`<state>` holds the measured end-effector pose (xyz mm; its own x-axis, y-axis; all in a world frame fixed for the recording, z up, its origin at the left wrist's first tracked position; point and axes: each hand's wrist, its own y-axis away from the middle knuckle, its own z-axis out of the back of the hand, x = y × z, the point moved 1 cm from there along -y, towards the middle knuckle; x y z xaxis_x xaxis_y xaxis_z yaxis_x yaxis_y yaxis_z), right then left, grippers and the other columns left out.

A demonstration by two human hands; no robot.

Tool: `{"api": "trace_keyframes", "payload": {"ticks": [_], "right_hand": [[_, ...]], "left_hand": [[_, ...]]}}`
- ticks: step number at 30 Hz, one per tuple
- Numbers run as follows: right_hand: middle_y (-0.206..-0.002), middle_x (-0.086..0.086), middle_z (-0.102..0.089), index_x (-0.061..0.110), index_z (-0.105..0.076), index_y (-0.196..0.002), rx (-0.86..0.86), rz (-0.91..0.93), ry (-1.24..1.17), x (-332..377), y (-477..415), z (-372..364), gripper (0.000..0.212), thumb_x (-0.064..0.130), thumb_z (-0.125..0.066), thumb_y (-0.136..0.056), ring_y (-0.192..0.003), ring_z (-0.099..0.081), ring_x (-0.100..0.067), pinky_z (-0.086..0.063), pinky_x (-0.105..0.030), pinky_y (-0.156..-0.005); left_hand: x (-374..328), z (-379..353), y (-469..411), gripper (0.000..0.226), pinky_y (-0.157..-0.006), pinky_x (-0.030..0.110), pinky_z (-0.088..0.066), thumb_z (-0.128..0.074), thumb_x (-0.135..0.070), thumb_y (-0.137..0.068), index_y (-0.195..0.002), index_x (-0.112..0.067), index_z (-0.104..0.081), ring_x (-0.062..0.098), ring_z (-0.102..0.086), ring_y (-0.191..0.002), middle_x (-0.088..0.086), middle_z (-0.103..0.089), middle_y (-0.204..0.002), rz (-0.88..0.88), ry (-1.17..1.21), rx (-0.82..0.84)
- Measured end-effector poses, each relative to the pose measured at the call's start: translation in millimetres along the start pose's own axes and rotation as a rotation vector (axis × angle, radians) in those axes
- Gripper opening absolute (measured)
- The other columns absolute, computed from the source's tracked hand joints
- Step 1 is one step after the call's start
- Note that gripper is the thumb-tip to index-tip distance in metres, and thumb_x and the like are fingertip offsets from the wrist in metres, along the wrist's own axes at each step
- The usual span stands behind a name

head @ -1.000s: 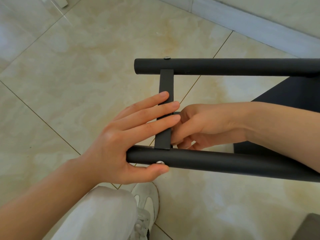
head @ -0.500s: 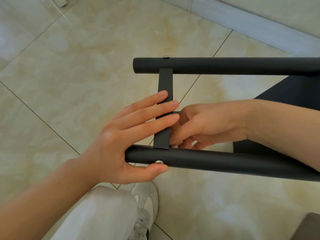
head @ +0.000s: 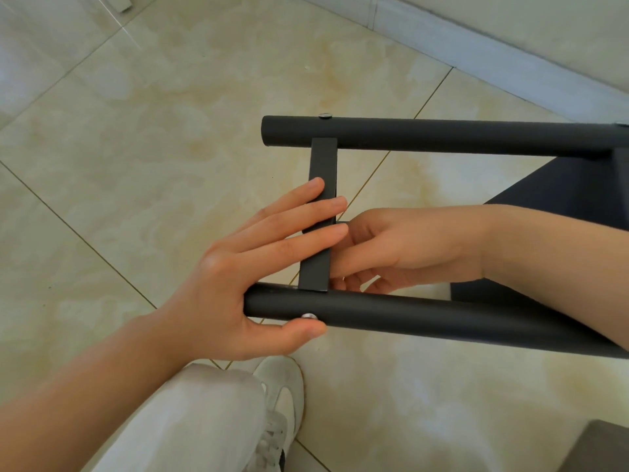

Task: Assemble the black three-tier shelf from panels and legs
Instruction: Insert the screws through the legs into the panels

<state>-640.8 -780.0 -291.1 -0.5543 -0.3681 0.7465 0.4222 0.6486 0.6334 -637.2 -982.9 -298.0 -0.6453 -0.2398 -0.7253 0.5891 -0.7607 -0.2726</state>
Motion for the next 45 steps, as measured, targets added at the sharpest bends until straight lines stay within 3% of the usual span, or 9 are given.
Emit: {"api": "trace_keyframes", "payload": {"ticks": [7,11,18,24,28,31,35,38,45], "right_hand": [[-0.118,-0.006,-0.071,0.017,-0.070,-0.117,0.113,0.036,-0.015,-0.5,25.0,5.0,0.027,0.030,-0.059,-0.096,-0.109,-0.067,-0.020,-0.052,-0.038,-0.100],[-0.117,-0.001,-0.072,0.022,-0.066,-0.126,0.077,0.045,0.045,1.1,47.4,0.6,0.032,0.029,-0.062,-0.095,-0.106,-0.069,-0.016,-0.054,-0.028,-0.094],[-0.086,0.011,-0.069,0.032,-0.069,-0.101,-0.294,-0.022,0.689,7.4,81.7,-22.7,0.017,0.043,-0.057,-0.095,-0.075,-0.065,-0.007,-0.053,-0.028,-0.073],[-0.102,0.013,-0.065,0.036,-0.060,-0.116,-0.504,-0.084,0.817,-8.5,107.6,-44.7,0.021,0.042,-0.052,-0.097,-0.089,-0.063,-0.008,-0.054,-0.035,-0.085],[-0.100,0.010,-0.066,0.032,-0.056,-0.119,-0.606,-0.155,0.932,-18.2,122.7,-49.2,0.023,0.037,-0.050,-0.098,-0.085,-0.062,-0.009,-0.055,-0.036,-0.081],[-0.102,0.010,-0.064,0.033,-0.055,-0.122,-0.665,-0.181,0.966,-21.2,133.0,-49.9,0.023,0.035,-0.048,-0.100,-0.087,-0.060,-0.008,-0.054,-0.033,-0.080],[-0.100,0.009,-0.060,0.032,-0.052,-0.120,-0.754,-0.166,1.031,-24.5,136.6,-49.4,0.020,0.029,-0.044,-0.102,-0.090,-0.057,-0.013,-0.051,-0.038,-0.083],[-0.100,0.007,-0.057,0.032,-0.050,-0.124,-0.816,-0.147,1.083,-22.8,139.8,-50.2,0.022,0.028,-0.043,-0.103,-0.091,-0.055,-0.015,-0.049,-0.037,-0.081],[-0.107,0.008,-0.055,0.036,-0.044,-0.133,-1.020,-0.090,1.118,-3.2,162.7,-53.1,0.029,0.030,-0.043,-0.104,-0.096,-0.053,-0.015,-0.047,-0.031,-0.078]], "left_hand": [[-5.4,-0.7,8.8,0.064,-0.123,0.033,-0.023,-0.070,-0.026,-0.083,-0.142,-0.010,-0.048,0.024,-0.020,-0.155,0.005,-0.034,-0.162,0.152,0.182,-0.009],[-13.2,-9.3,22.2,0.068,-0.117,0.040,-0.037,-0.072,-0.021,-0.084,-0.147,-0.017,-0.046,0.019,-0.032,-0.150,-0.003,-0.036,-0.162,0.257,0.347,-0.147],[-25.1,-41.0,35.1,0.087,-0.097,0.024,-0.053,-0.076,-0.031,-0.074,-0.150,-0.046,-0.036,0.015,-0.050,-0.138,-0.015,-0.052,-0.150,0.546,0.756,-0.387],[-32.3,-55.1,38.6,0.060,-0.092,-0.005,-0.033,-0.055,-0.047,-0.090,-0.144,-0.054,-0.029,-0.020,-0.040,-0.129,-0.041,-0.048,-0.139,0.618,0.658,-0.269],[-32.8,-52.2,37.4,0.056,-0.098,-0.002,-0.032,-0.044,-0.053,-0.097,-0.148,-0.056,-0.022,-0.018,-0.035,-0.135,-0.042,-0.040,-0.145,0.636,0.591,-0.238],[-38.8,-46.9,36.3,0.050,-0.094,-0.004,-0.032,-0.046,-0.057,-0.093,-0.134,-0.078,-0.028,-0.022,-0.042,-0.126,-0.047,-0.048,-0.133,0.679,0.515,-0.223],[-44.8,-43.2,31.6,0.049,-0.113,0.021,-0.026,-0.047,-0.062,-0.087,-0.129,-0.081,-0.032,-0.020,-0.044,-0.127,-0.045,-0.052,-0.131,0.716,0.516,-0.228],[-56.3,-34.5,20.8,0.046,-0.112,0.022,-0.023,-0.047,-0.067,-0.081,-0.121,-0.086,-0.033,-0.028,-0.041,-0.121,-0.050,-0.050,-0.127,0.740,0.520,-0.207],[-88.0,-1.2,-24.0,0.072,-0.106,0.014,-0.025,-0.045,-0.067,-0.077,-0.146,-0.064,-0.025,-0.028,-0.049,-0.095,-0.048,-0.052,-0.117,0.707,0.447,-0.221]]}}
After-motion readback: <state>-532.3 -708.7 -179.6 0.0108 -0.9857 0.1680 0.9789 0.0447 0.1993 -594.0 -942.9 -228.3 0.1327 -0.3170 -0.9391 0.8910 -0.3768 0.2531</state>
